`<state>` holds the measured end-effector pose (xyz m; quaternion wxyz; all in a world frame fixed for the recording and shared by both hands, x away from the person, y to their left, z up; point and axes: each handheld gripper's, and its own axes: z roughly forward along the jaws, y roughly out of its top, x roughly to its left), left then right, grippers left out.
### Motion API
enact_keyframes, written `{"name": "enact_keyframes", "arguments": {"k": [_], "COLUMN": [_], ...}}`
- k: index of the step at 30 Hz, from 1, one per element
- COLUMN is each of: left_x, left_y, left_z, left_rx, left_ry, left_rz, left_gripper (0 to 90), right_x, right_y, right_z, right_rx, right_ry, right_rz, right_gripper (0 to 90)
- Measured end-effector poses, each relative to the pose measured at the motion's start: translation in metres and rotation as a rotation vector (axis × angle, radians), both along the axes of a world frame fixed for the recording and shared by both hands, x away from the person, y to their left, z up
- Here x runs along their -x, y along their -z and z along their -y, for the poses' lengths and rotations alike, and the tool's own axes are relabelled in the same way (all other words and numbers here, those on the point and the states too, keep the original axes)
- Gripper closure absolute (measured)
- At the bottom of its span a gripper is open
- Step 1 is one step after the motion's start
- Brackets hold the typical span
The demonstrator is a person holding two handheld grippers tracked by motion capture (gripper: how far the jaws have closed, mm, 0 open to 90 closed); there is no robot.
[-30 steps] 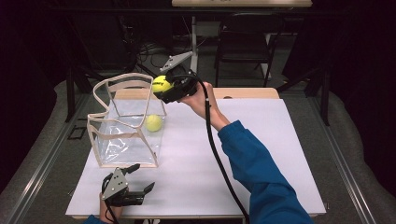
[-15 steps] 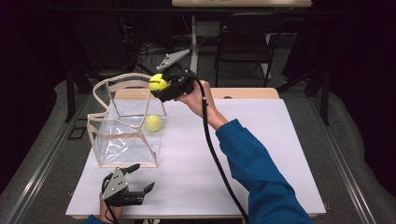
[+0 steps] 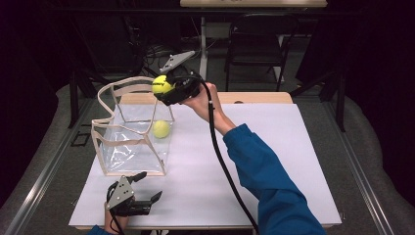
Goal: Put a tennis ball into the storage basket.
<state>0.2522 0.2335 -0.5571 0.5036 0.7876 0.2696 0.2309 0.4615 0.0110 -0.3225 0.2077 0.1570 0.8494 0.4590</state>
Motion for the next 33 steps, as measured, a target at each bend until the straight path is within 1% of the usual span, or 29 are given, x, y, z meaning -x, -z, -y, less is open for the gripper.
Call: {"name": "enact_keyframes", "arguments": {"k": [5,11,14,21,33], "left_x": [0.001,0.0,0.0,0.0,0.001], "left_y": [-0.001,-0.001,-0.001,0.0,-0.001], "left_z": [0.0,-0.001,-0.001,0.0,-0.001], "left_rx": [-0.002,-0.001,-0.004,-0.005,-0.001], "left_ry": [0.004,0.001,0.002,0.002,0.0], "left_rz": [0.008,0.004,0.004,0.004,0.005], "left_gripper": [16.0,16.0,16.0,16.0,16.0], "right_x": [-0.001,-0.003,-0.004,-0.003,-0.006], "right_y": [-0.002,-0.004,-0.004,-0.008,-0.005], "right_z": [-0.003,-0.007,-0.009,-0.013,-0.02], "right_rx": [0.006,0.008,0.014,0.008,0.017], "right_ry": [0.004,0.003,0.008,0.007,0.003], "right_rz": [-0.001,-0.003,0.007,0.012,0.016], "right_gripper": [26.6,26.6,26.6,26.6,26.6]}}
